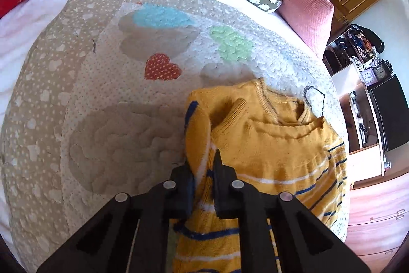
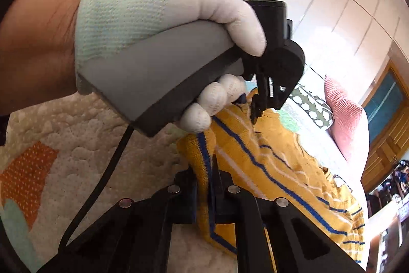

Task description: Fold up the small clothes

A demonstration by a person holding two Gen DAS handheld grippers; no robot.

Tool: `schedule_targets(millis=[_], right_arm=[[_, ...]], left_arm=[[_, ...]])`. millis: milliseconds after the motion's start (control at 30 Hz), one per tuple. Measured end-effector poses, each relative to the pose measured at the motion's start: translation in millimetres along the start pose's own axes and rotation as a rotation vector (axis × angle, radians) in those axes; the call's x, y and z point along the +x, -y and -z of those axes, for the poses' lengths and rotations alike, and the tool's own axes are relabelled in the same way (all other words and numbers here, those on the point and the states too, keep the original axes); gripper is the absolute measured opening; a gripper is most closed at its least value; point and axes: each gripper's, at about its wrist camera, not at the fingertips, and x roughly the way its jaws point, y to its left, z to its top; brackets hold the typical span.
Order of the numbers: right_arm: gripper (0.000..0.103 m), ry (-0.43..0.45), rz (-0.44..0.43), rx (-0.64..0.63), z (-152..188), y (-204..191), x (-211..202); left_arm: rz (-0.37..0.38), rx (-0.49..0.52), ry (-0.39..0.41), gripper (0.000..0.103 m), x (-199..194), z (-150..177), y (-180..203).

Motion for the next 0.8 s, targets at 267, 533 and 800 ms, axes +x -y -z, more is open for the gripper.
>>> schedule_targets(millis=[267, 533, 800], right_arm=[[0.005, 0.074, 0.032, 0.344, 39, 130, -59], [0.005, -0.008, 0.071, 0.75, 162, 258, -86], [0.006, -0.072, -0.014, 0.909, 225, 268, -87]], left_arm=[[0.003, 0.13, 0.051, 0.011, -14, 2, 152], [-0.044, 0.325, -0.062, 0.014, 84, 22, 307], [0.021, 0.317, -0.043, 0.021, 70, 40, 311]])
